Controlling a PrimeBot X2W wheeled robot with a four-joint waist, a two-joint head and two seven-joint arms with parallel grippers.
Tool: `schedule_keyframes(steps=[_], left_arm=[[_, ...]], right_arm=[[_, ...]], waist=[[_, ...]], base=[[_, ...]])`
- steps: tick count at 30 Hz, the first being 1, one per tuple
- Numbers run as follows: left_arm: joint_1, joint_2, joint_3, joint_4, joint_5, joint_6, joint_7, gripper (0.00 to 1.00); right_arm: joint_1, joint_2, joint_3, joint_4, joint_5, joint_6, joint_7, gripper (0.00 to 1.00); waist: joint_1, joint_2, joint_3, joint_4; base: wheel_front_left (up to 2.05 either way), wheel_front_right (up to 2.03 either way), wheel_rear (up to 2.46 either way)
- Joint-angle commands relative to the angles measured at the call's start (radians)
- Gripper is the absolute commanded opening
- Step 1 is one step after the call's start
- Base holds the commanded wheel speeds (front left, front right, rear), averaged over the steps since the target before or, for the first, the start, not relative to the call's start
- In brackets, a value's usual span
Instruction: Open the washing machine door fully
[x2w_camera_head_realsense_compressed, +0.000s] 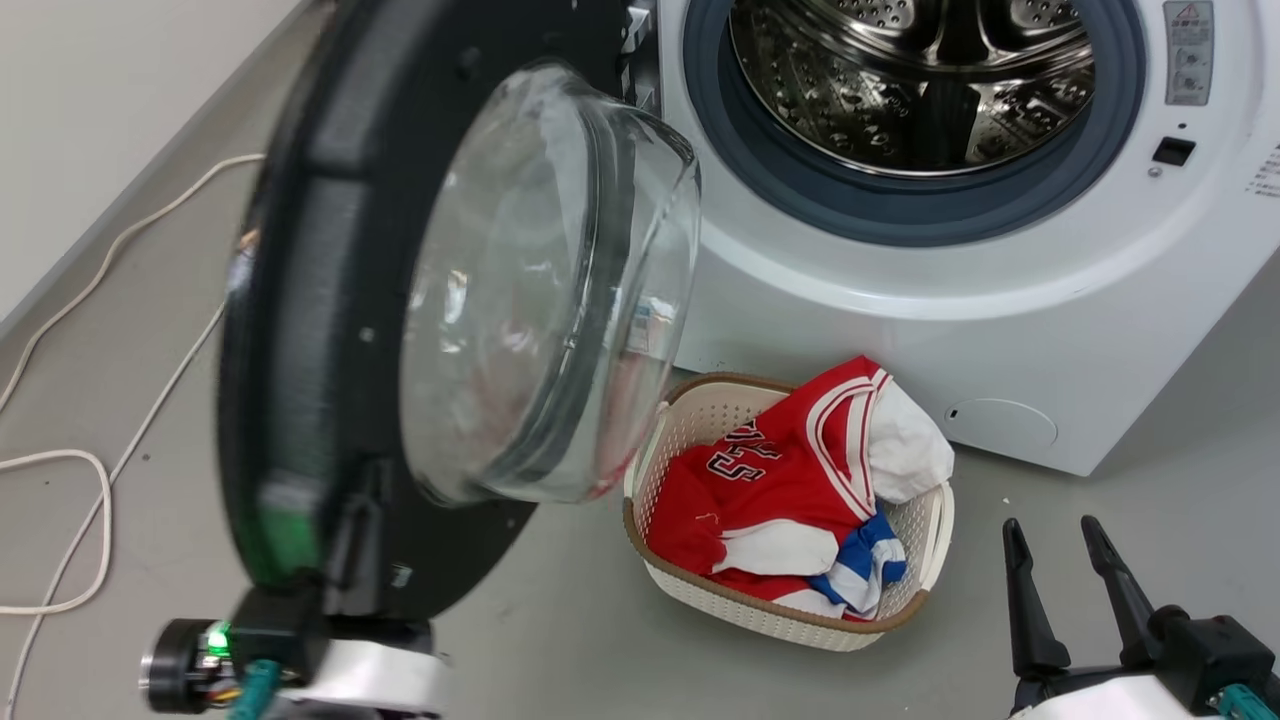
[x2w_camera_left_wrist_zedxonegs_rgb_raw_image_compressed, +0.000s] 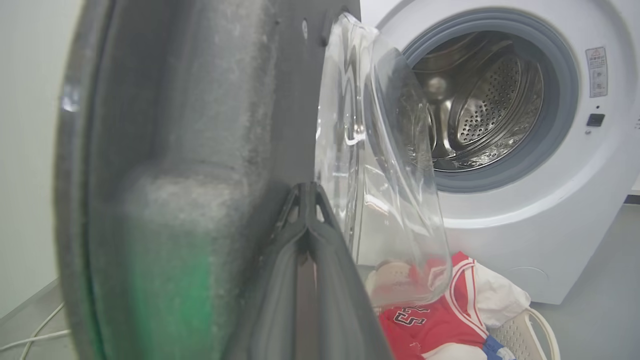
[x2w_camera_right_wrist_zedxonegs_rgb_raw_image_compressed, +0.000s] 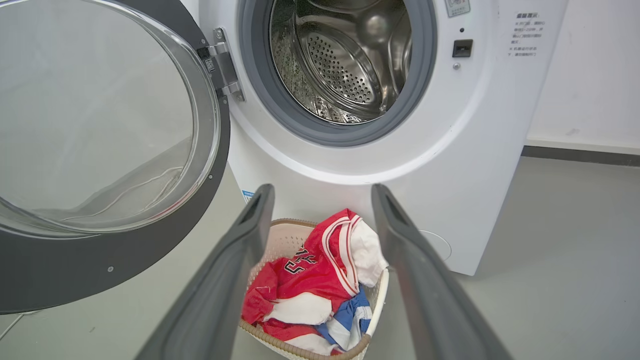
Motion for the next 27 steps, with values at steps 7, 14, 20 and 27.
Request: schedule_keyframes(steps=[7, 14, 20, 27], left_arm=[[-0.053, 0.028, 0.167, 0.023, -0.011, -0.006, 0.003, 0.0], [-0.124, 0.029, 0.294, 0.064, -0.008, -0.028, 0.003, 0.0], [-0.186, 0.04, 0.397, 0.152, -0.021, -0.067, 0.003, 0.0], [-0.254, 0.045, 0.494, 0.235, -0.012, -0.096, 0.003, 0.0]], right_arm=[[-0.039, 0.002, -0.003, -0.011, -0.03, 0.0, -0.002, 1.0], [-0.072, 0.002, -0.004, -0.018, -0.064, 0.0, -0.002, 1.0], [-0.104, 0.002, -0.005, -0.02, -0.085, 0.0, -0.002, 1.0], [-0.123, 0.002, -0.005, -0.02, -0.096, 0.0, -0.002, 1.0]], waist=[[0.0, 0.0, 0.052, 0.005], [0.0, 0.0, 0.117, -0.011], [0.0, 0.0, 0.164, -0.034], [0.0, 0.0, 0.195, -0.055]], base=[[0.0, 0.0, 0.0], [0.0, 0.0, 0.0], [0.0, 0.0, 0.0], [0.0, 0.0, 0.0]])
